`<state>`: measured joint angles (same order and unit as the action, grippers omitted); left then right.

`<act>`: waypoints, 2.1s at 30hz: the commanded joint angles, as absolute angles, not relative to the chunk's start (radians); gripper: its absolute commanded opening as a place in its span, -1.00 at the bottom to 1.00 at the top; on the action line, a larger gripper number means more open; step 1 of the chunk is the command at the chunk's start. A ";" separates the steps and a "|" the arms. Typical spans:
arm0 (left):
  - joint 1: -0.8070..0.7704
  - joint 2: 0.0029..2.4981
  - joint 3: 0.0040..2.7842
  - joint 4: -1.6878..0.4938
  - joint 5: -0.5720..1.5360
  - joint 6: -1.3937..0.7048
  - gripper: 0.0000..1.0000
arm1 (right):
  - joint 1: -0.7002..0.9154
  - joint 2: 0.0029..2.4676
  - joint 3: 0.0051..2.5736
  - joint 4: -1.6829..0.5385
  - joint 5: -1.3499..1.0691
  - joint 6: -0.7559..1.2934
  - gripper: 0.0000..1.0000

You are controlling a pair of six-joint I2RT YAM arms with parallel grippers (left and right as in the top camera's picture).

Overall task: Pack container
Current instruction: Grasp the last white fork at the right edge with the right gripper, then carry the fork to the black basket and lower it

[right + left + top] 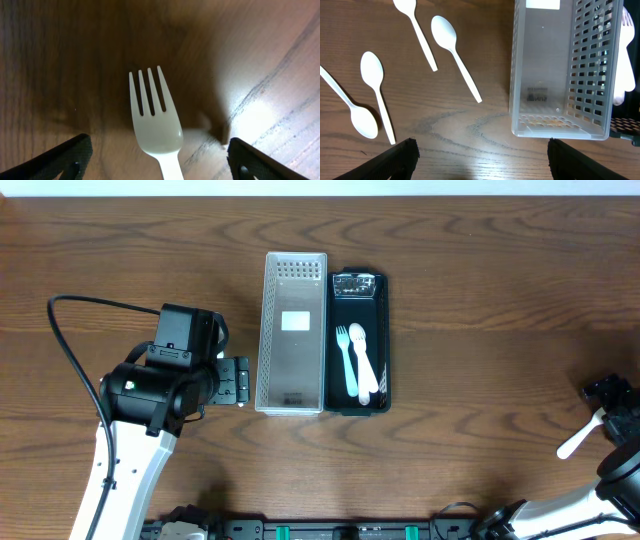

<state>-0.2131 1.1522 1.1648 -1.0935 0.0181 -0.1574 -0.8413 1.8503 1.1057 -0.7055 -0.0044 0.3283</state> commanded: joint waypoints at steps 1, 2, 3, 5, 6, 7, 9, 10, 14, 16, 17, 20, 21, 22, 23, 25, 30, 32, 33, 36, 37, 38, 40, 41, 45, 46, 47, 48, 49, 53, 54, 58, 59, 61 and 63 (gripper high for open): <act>-0.212 1.154 1.173 -1.097 0.002 -0.155 0.70 | -0.848 1.851 1.091 -0.689 -0.004 0.311 0.74; -0.212 1.154 1.173 -1.097 0.002 -0.155 0.70 | -0.848 1.851 1.089 -0.685 -0.004 0.308 0.73; -0.212 1.154 1.173 -1.097 0.003 -0.155 0.70 | -0.848 1.851 1.086 -0.680 -0.004 0.305 0.73; -0.212 1.154 1.173 -1.098 0.002 -0.155 0.70 | -0.848 1.851 1.078 -0.669 -0.004 0.298 0.72; -0.212 1.154 1.173 -1.099 0.002 -0.155 0.70 | -0.847 1.851 1.073 -0.662 -0.004 0.297 0.71; -0.212 1.154 1.173 -1.099 0.002 -0.155 0.70 | -0.847 1.851 1.067 -0.654 -0.004 0.297 0.70; -0.212 1.154 1.173 -1.099 0.002 -0.155 0.70 | -0.848 1.851 1.054 -0.640 -0.004 0.297 0.68; -0.212 1.154 1.173 -1.099 0.002 -0.155 0.70 | -0.848 1.851 1.048 -0.635 -0.004 0.297 0.67; -0.212 1.154 1.173 -1.099 0.002 -0.155 0.70 | -0.848 1.851 1.030 -0.620 -0.004 0.298 0.56; -0.212 1.154 1.173 -1.099 0.002 -0.155 0.70 | -0.847 1.851 1.029 -0.619 -0.004 0.298 0.46; -0.212 1.154 1.173 -1.099 0.002 -0.155 0.70 | -0.848 1.851 1.029 -0.619 -0.004 0.298 0.42; -0.212 1.154 1.173 -1.099 0.002 -0.155 0.70 | -0.848 1.851 1.029 -0.620 -0.004 0.298 0.22; -0.212 1.154 1.173 -1.099 0.002 -0.155 0.70 | -0.848 1.851 1.029 -0.620 -0.004 0.298 0.11; -0.212 1.154 1.173 -1.099 0.002 -0.155 0.70 | -0.848 1.851 1.029 -0.620 -0.004 0.298 0.01; -0.212 1.154 1.173 -1.099 0.003 -0.155 0.70 | -0.848 1.851 1.029 -0.620 -0.004 0.298 -0.09; -0.212 1.154 1.173 -1.099 0.003 -0.155 0.70 | -0.848 1.851 1.029 -0.620 -0.005 0.298 -0.23; -0.212 1.154 1.173 -1.099 0.003 -0.155 0.70 | -0.847 1.851 1.029 -0.620 -0.006 0.298 -0.38; -0.212 1.154 1.173 -1.099 0.003 -0.155 0.70 | -0.848 1.851 1.029 -0.620 -0.017 0.299 -0.46; -0.212 1.154 1.173 -1.099 0.002 -0.155 0.71 | -0.847 1.851 1.029 -0.619 -0.026 0.299 -0.52; -0.212 1.154 1.173 -1.099 0.003 -0.155 0.70 | -0.839 1.851 1.030 -0.618 -0.054 0.299 -0.56; -0.212 1.154 1.173 -1.099 0.003 -0.155 0.70 | -0.834 1.851 1.032 -0.620 -0.063 0.299 -0.56; -0.212 1.154 1.173 -1.099 0.002 -0.155 0.70 | -0.825 1.850 1.036 -0.625 -0.076 0.300 -0.57; -0.212 1.154 1.173 -1.098 0.002 -0.155 0.71 | -0.802 1.843 1.050 -0.645 -0.099 0.302 -0.59; -0.212 1.154 1.173 -1.098 0.002 -0.155 0.70 | -0.783 1.836 1.061 -0.656 -0.114 0.302 -0.59; -0.212 1.154 1.173 -1.097 0.002 -0.155 0.70 | -0.660 1.780 1.131 -0.730 -0.136 0.302 -0.58; -0.212 1.154 1.173 -1.097 0.002 -0.155 0.70 | -0.624 1.764 1.152 -0.752 -0.136 0.302 -0.57; -0.212 1.154 1.173 -1.097 0.002 -0.155 0.70 | -0.579 1.744 1.180 -0.777 -0.136 0.302 -0.57; -0.212 1.154 1.173 -1.097 0.002 -0.155 0.70 | -0.537 1.727 1.206 -0.801 -0.136 0.302 -0.56; -0.212 1.154 1.173 -1.097 0.003 -0.155 0.70 | -0.480 1.705 1.246 -0.833 -0.136 0.302 -0.56; -0.212 1.154 1.173 -1.099 0.002 -0.155 0.70 | -0.267 1.658 1.421 -0.943 -0.144 0.307 -0.52; -0.212 1.154 1.173 -1.099 0.002 -0.155 0.70 | -0.210 1.656 1.472 -0.971 -0.142 0.309 -0.51; -0.212 1.154 1.173 -1.099 0.002 -0.155 0.70 | 0.007 1.657 1.631 -1.031 -0.135 0.317 -0.43; -0.212 1.154 1.173 -1.098 0.002 -0.155 0.70 | 0.051 1.657 1.652 -1.033 -0.129 0.323 -0.41; -0.212 1.154 1.173 -1.098 0.002 -0.155 0.70 | 0.146 1.658 1.679 -1.028 -0.107 0.337 -0.36; -0.212 1.154 1.173 -1.098 0.002 -0.155 0.70 | 0.223 1.664 1.682 -1.016 -0.101 0.345 -0.35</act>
<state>-0.2131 1.1522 1.1648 -1.0958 0.0181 -0.1574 0.1513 1.6642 1.6699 -1.0134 -0.1234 0.3195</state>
